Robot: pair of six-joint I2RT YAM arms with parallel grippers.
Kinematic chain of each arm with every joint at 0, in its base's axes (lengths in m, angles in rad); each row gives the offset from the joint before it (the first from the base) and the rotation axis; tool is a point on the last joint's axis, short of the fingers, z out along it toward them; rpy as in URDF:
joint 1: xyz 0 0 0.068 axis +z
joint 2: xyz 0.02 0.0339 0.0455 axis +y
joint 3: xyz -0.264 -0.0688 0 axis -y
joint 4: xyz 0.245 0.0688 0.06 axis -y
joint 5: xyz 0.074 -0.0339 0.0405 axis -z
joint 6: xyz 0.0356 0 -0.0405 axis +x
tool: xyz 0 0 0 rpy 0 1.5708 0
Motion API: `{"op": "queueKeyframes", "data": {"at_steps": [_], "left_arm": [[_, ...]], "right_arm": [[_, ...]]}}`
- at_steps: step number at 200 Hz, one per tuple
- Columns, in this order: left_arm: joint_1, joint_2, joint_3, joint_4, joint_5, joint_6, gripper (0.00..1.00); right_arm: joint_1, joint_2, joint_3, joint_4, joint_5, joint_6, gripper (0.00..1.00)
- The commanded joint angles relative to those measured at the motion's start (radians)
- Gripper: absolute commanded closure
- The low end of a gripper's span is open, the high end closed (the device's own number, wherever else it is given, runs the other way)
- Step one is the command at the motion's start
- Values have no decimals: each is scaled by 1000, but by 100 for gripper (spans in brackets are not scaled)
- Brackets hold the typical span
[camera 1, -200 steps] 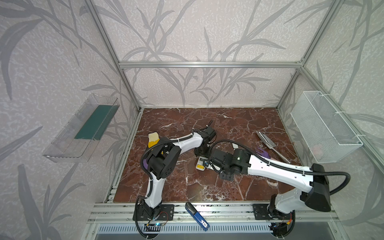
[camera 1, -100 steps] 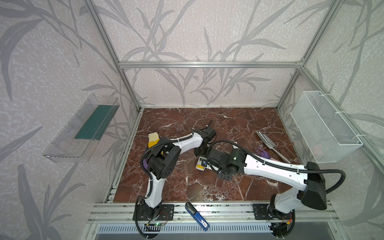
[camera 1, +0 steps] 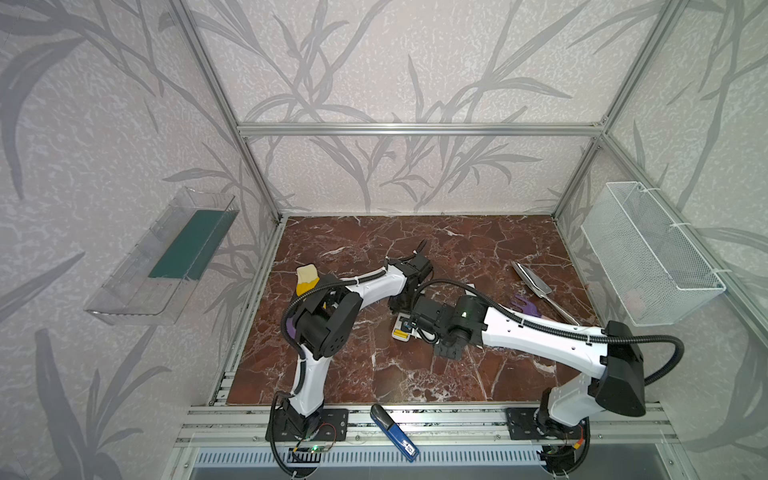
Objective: Unload the batteries from the remote control
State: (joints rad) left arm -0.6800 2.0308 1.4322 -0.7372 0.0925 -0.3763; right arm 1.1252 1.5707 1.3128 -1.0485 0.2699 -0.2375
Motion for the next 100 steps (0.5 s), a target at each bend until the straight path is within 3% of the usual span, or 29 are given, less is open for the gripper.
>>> {"op": "queueKeyframes", "data": {"at_steps": [1, 100], "left_arm": [[-6, 55, -7, -58, -28, -6, 52], [-20, 58, 16, -98, -91, -13, 52]], "right_arm": [[4, 20, 43, -53, 12, -9, 100], [4, 38, 90, -111, -8, -19, 100]]}}
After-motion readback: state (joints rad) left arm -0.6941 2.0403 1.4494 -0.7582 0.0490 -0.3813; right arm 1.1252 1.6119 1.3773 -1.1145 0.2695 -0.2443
